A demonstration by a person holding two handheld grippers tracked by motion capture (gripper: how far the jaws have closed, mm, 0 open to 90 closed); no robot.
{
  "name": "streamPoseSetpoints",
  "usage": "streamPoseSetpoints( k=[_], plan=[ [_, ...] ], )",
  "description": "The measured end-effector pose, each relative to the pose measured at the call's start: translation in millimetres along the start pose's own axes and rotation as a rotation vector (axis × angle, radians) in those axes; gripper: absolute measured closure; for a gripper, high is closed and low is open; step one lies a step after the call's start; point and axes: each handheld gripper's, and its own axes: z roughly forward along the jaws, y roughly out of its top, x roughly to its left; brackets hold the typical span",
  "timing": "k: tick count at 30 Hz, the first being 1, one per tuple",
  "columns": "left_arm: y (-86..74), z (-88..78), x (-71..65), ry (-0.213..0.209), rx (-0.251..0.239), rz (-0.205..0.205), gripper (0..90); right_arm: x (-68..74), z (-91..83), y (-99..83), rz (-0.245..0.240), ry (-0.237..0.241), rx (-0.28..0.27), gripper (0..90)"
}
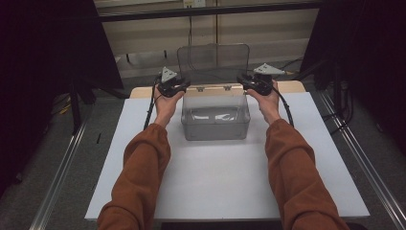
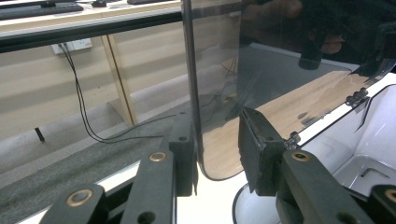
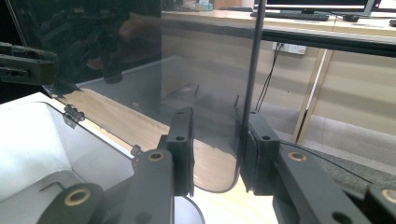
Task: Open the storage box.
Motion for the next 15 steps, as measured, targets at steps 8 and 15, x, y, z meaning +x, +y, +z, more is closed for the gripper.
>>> streamPoseSetpoints(
  k=[8, 15],
  plan=[
    [2.8, 2.6, -3.4, 0.025, 0.022, 0.019, 65.7, 0.8, 3.1, 2.4, -0.004, -0.010, 0.020, 66.1],
    [4.5, 6.5, -2.6, 0.029, 0.048, 0.005, 63.9, -0.3, 6.6, 3.2, 0.025, -0.011, 0.030, 64.3]
  ],
)
